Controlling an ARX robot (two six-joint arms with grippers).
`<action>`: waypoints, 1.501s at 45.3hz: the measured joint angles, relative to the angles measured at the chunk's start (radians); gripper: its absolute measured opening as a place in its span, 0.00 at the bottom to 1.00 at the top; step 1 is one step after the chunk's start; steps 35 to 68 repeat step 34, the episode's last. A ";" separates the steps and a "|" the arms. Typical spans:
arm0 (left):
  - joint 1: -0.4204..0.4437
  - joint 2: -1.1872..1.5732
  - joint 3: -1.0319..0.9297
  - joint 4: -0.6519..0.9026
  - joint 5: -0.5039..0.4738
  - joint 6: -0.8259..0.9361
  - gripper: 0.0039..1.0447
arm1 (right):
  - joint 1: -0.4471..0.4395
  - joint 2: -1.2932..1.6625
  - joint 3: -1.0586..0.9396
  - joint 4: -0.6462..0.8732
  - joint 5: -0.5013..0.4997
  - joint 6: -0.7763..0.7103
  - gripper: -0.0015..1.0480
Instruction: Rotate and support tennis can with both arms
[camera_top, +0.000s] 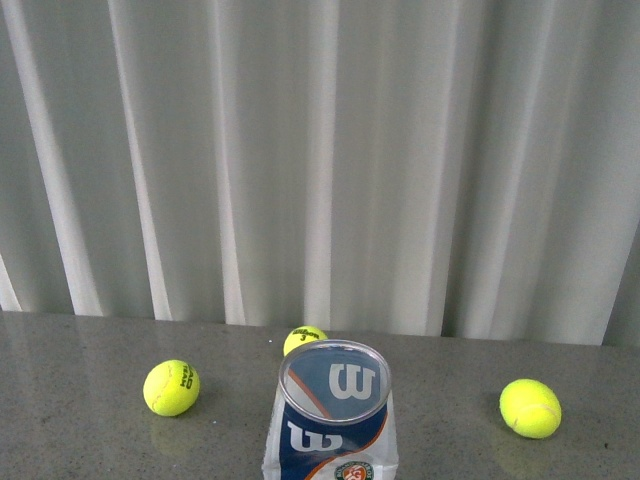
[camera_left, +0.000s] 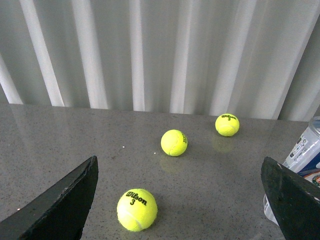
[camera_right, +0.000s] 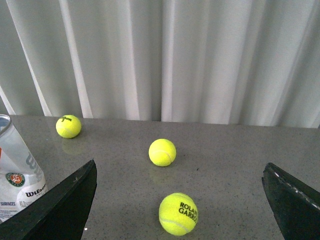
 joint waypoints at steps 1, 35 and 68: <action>0.000 0.000 0.000 0.000 0.000 0.000 0.94 | 0.000 0.000 0.000 0.000 0.000 0.000 0.93; 0.000 0.000 0.000 0.000 0.000 0.000 0.94 | 0.000 0.000 0.000 0.000 0.000 0.000 0.93; 0.000 0.000 0.000 0.000 0.000 0.000 0.94 | 0.000 0.000 0.000 0.000 0.000 0.000 0.93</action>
